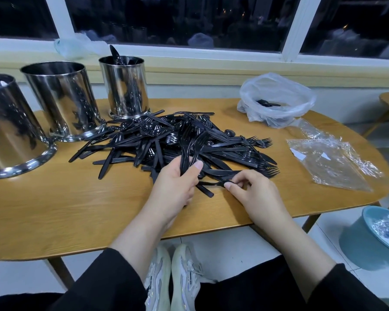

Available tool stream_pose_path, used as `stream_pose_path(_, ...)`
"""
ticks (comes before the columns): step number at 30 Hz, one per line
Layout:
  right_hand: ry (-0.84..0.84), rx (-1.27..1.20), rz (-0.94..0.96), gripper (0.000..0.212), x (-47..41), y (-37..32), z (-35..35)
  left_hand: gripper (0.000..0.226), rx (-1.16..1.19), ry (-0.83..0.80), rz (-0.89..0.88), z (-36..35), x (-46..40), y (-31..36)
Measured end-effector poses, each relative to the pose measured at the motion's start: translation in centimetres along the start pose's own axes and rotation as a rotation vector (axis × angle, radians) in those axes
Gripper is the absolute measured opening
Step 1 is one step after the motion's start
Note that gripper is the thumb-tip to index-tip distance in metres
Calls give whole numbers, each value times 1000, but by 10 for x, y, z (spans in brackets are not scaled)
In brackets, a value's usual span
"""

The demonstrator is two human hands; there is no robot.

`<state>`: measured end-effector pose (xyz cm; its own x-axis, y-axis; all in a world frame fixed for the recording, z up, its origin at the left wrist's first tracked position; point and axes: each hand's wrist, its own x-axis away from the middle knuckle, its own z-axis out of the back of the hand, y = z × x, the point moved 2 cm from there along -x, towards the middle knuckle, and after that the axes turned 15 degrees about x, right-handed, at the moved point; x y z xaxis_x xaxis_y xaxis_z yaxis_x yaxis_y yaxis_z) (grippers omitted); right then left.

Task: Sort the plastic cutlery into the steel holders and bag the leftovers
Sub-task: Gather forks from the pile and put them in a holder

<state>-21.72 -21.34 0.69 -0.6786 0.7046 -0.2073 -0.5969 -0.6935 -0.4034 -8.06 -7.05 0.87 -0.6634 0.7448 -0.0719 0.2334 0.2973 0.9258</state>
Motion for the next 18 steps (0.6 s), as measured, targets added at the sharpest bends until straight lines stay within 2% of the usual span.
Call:
stream_pose_path(4, 60, -335, -107, 3, -1, 9, 11, 20, -31, 10, -2, -1, 1, 0)
stream_pose_path(8, 186, -609, -154, 10, -4, 16, 21, 34, -77, 17, -14, -2, 2, 1)
stream_pose_path(10, 237, -707, -131, 12, -6, 13, 30, 34, -89, 30, -16, -2, 2, 1)
stream_pose_path(12, 190, -791, -67, 12, -8, 5, 35, 29, -77, 31, -10, -3, 2, 2)
stream_pose_path(15, 71, -730, 35, 7, -9, -16, 33, 19, -58, -8, 15, -6, 1, 3)
stream_pose_path(18, 77, -608, 48, 4, -14, -33, 22, 20, -52, -31, 36, -7, 3, 3)
